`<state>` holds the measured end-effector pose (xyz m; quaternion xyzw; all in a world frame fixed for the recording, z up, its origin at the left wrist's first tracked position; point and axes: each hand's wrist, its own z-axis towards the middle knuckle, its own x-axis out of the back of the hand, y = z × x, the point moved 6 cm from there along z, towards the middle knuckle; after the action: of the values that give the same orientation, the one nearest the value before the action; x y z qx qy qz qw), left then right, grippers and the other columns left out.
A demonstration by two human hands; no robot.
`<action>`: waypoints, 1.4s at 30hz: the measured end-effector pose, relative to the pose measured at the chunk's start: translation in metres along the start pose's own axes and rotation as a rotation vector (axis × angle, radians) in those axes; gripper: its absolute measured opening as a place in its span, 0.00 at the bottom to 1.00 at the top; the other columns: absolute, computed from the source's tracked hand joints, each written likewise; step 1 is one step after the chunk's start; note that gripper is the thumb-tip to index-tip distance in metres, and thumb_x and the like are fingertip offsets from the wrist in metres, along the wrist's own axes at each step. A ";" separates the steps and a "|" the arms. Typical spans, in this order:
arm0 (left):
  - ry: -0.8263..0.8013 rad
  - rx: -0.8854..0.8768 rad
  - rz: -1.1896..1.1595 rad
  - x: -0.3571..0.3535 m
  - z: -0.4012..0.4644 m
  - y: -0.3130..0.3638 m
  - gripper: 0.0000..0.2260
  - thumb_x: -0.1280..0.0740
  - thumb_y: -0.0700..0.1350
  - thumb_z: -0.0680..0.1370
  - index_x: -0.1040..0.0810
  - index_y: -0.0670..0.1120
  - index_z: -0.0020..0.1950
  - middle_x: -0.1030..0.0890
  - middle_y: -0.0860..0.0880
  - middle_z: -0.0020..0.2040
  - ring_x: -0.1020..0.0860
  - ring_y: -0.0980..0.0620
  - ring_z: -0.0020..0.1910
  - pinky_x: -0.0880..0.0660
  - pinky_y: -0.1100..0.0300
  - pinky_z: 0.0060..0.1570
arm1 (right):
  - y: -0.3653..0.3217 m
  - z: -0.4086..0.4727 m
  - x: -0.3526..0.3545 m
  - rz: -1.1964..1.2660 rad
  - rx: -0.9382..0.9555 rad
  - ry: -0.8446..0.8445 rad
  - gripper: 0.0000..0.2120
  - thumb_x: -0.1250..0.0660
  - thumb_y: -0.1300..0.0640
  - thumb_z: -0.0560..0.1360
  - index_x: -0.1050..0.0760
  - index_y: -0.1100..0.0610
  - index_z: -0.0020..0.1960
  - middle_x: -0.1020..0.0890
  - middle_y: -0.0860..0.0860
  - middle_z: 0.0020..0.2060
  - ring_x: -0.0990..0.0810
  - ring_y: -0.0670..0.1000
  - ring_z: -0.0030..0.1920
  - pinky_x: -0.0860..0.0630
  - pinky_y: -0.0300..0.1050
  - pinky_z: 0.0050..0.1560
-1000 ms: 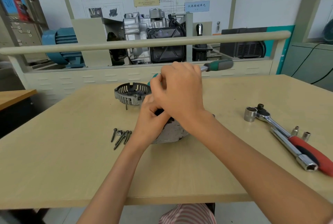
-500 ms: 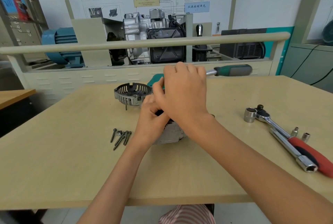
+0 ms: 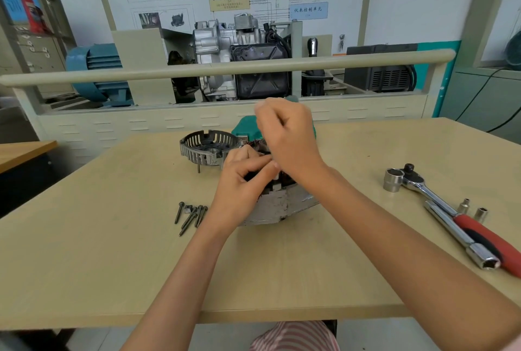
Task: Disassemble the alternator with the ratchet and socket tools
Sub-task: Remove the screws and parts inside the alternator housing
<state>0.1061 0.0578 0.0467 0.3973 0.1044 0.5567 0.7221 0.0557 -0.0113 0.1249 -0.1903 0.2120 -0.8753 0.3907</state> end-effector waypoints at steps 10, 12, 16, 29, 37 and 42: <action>0.019 0.069 -0.062 0.000 -0.002 -0.002 0.08 0.36 0.54 0.66 0.22 0.62 0.27 0.22 0.58 0.34 0.31 0.60 0.44 0.36 0.62 0.43 | -0.013 -0.008 -0.001 -0.561 0.139 0.126 0.17 0.40 0.58 0.70 0.42 0.52 0.25 0.39 0.44 0.22 0.38 0.49 0.28 0.40 0.43 0.38; -0.017 0.047 -0.044 0.000 -0.002 -0.002 0.10 0.37 0.57 0.69 0.18 0.57 0.34 0.22 0.52 0.40 0.31 0.59 0.47 0.34 0.60 0.50 | -0.010 -0.003 -0.001 -0.324 0.135 0.039 0.20 0.41 0.60 0.69 0.47 0.49 0.24 0.42 0.43 0.21 0.41 0.45 0.26 0.43 0.37 0.34; -0.039 0.034 -0.001 -0.002 -0.001 -0.002 0.11 0.38 0.58 0.71 0.18 0.57 0.36 0.26 0.41 0.43 0.31 0.54 0.48 0.35 0.58 0.53 | -0.005 -0.001 0.001 -0.063 0.076 -0.034 0.18 0.42 0.63 0.70 0.41 0.56 0.24 0.39 0.48 0.21 0.40 0.46 0.26 0.43 0.38 0.31; -0.008 0.069 -0.064 0.000 -0.002 0.000 0.09 0.35 0.50 0.69 0.20 0.59 0.30 0.22 0.59 0.37 0.31 0.65 0.46 0.32 0.64 0.48 | -0.013 -0.005 -0.004 -0.742 0.048 -0.063 0.16 0.42 0.54 0.72 0.40 0.53 0.27 0.36 0.44 0.24 0.37 0.48 0.28 0.38 0.45 0.41; -0.039 0.033 -0.008 0.001 -0.002 0.002 0.07 0.36 0.51 0.73 0.18 0.56 0.41 0.25 0.42 0.40 0.32 0.58 0.46 0.36 0.66 0.52 | -0.005 -0.002 0.002 -0.105 0.016 -0.130 0.18 0.43 0.61 0.73 0.34 0.68 0.26 0.31 0.60 0.23 0.32 0.57 0.28 0.34 0.50 0.33; 0.024 -0.006 -0.005 0.000 -0.001 0.002 0.12 0.35 0.44 0.70 0.20 0.56 0.29 0.22 0.58 0.36 0.32 0.68 0.43 0.37 0.71 0.47 | -0.010 -0.009 -0.001 -0.870 0.080 -0.031 0.09 0.41 0.56 0.74 0.32 0.55 0.35 0.29 0.46 0.30 0.29 0.50 0.36 0.39 0.45 0.43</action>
<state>0.1043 0.0580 0.0477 0.3881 0.1125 0.5602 0.7231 0.0460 -0.0025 0.1223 -0.2599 0.0721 -0.9629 -0.0040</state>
